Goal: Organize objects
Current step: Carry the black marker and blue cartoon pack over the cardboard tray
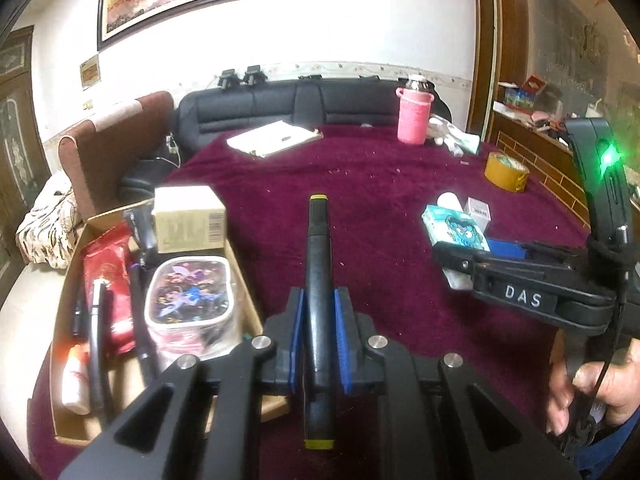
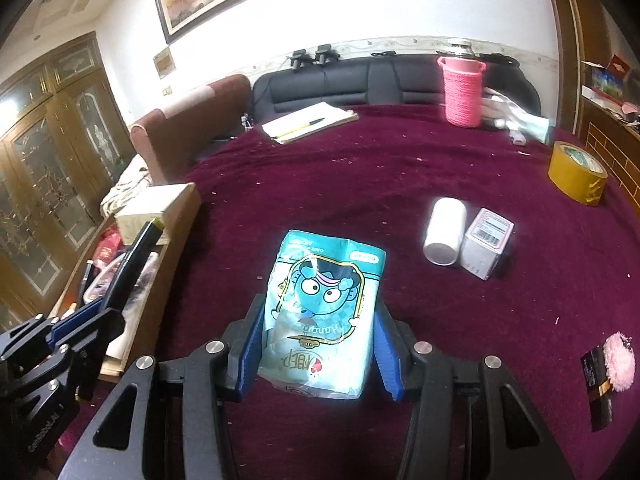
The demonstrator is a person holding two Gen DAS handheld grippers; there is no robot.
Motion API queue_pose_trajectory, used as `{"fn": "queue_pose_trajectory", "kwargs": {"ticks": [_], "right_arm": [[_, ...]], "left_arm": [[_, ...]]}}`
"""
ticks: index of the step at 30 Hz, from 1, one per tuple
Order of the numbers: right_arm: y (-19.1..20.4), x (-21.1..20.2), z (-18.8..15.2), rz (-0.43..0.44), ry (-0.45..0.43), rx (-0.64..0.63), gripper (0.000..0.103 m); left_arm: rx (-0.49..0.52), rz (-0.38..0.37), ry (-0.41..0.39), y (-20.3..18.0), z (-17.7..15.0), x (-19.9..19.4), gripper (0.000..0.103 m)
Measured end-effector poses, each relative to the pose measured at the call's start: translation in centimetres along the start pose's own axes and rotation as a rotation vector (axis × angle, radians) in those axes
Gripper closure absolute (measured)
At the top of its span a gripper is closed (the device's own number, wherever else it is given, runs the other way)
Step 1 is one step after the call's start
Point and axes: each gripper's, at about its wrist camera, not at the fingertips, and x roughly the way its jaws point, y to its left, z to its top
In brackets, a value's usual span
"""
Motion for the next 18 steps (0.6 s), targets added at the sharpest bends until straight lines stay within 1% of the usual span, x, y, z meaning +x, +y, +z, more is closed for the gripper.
{"fn": "queue_pose_trajectory", "kwargs": {"ticks": [5, 9, 18], "right_arm": [[2.7, -0.7, -0.1, 0.043, 0.002, -0.038, 0.049], [4.6, -0.7, -0.2, 0.058, 0.008, -0.069, 0.049], [9.3, -0.2, -0.8, 0.108, 0.039, -0.147, 0.049]], "left_arm": [[-0.015, 0.018, -0.029, 1.2, -0.1, -0.9, 0.089], [-0.039, 0.031, -0.04, 2.5, -0.3, -1.3, 0.089], [-0.099, 0.087, -0.065, 6.2, -0.8, -2.1, 0.088]]}}
